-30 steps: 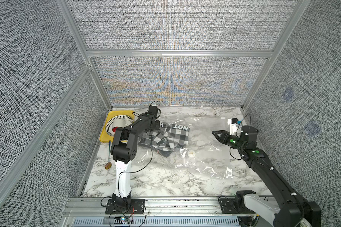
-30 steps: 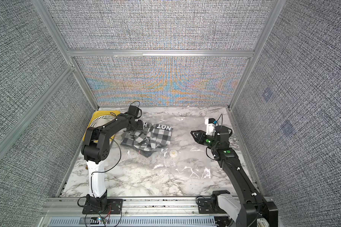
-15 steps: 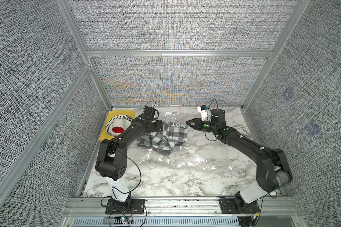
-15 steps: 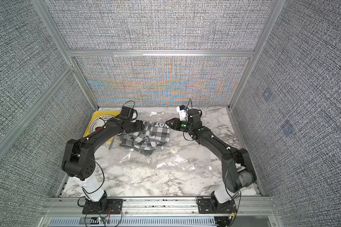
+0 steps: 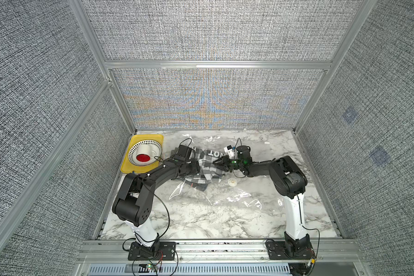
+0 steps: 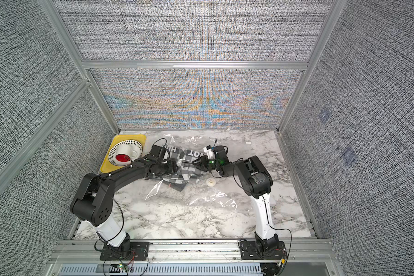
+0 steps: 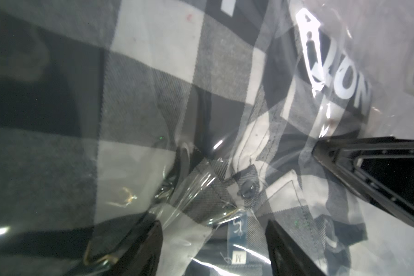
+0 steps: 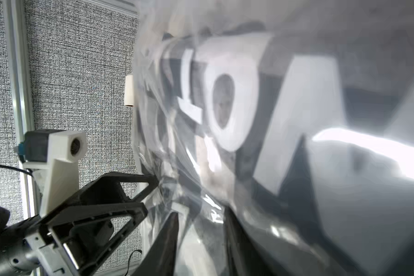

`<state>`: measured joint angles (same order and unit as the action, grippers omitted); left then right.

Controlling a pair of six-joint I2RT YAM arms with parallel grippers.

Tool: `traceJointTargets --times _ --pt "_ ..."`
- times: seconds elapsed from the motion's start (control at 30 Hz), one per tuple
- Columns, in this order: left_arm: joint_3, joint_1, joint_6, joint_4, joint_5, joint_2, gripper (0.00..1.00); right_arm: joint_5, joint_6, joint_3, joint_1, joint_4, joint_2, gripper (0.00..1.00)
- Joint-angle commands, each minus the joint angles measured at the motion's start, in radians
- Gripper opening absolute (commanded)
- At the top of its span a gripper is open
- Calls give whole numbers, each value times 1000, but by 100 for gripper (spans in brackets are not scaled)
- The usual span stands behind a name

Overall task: Place the folded shirt into the vacuum bag
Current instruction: Adjust the vacuum bag at the center of the board.

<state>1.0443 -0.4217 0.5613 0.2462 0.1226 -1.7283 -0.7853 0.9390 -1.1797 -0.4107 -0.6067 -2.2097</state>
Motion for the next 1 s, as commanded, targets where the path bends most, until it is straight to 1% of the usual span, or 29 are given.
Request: traceJointTargets --times 0.0,0.07,0.2,0.3,0.4,0.6,0.7,0.83,0.9,0.97 --pt "-22 1 11 -10 -19 -7 72 25 27 18 3 -47 -26 35" --pt "-36 0 15 -12 -3 12 72 11 27 19 3 -53 -3 35" --pt "-57 -10 18 30 -5 106 72 7 -27 36 13 7 117 36" --pt "-84 -14 25 63 -26 174 73 0 -63 80 25 37 199 36" --pt "-117 -14 32 81 -48 203 73 -14 -79 154 36 36 242 36" --pt "-209 -14 67 5 -59 156 73 -30 -50 304 51 -77 238 36" --pt "-239 -15 83 -43 -90 111 73 -26 -49 334 63 -111 199 36" --pt "-216 -14 77 -70 -103 49 73 -35 -34 354 87 -160 138 36" --pt "-189 -15 66 -65 -108 30 73 -44 -16 371 105 -190 147 35" --pt "-156 -14 55 -55 -116 20 73 -45 -23 371 118 -176 184 36"
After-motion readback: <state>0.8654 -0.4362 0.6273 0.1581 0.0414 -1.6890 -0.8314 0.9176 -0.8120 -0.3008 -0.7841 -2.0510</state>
